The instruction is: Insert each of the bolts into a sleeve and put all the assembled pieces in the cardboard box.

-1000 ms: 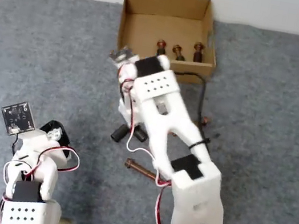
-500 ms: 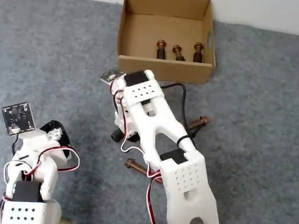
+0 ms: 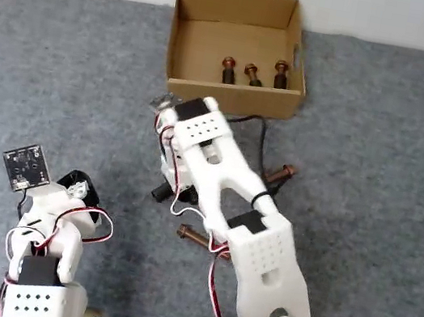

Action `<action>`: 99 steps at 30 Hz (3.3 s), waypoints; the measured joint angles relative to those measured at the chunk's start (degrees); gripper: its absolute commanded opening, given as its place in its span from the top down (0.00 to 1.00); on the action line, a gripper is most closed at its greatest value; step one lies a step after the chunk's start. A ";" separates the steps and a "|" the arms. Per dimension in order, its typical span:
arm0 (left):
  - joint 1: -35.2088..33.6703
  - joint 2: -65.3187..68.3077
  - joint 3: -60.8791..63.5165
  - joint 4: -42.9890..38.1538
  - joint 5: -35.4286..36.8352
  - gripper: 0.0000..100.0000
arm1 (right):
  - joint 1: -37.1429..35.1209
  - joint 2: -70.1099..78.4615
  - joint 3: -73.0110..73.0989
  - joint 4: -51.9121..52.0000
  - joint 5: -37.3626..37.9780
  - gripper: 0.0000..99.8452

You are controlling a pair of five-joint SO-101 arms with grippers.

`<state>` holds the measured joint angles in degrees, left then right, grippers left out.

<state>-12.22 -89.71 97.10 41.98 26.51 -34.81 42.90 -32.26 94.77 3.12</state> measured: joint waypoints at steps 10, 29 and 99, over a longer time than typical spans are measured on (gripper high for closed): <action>0.00 0.00 0.00 1.14 0.00 1.00 | 3.43 -16.09 2.20 5.54 -12.13 0.99; 12.22 0.26 -12.40 9.67 -3.34 1.00 | 28.22 -64.26 41.85 5.45 -12.66 0.99; 47.82 165.01 -180.04 53.54 -28.92 0.85 | 58.64 -118.95 89.23 -7.65 -2.64 0.99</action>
<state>35.60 75.30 -82.95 95.52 -2.42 23.82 -76.04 56.97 87.12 0.48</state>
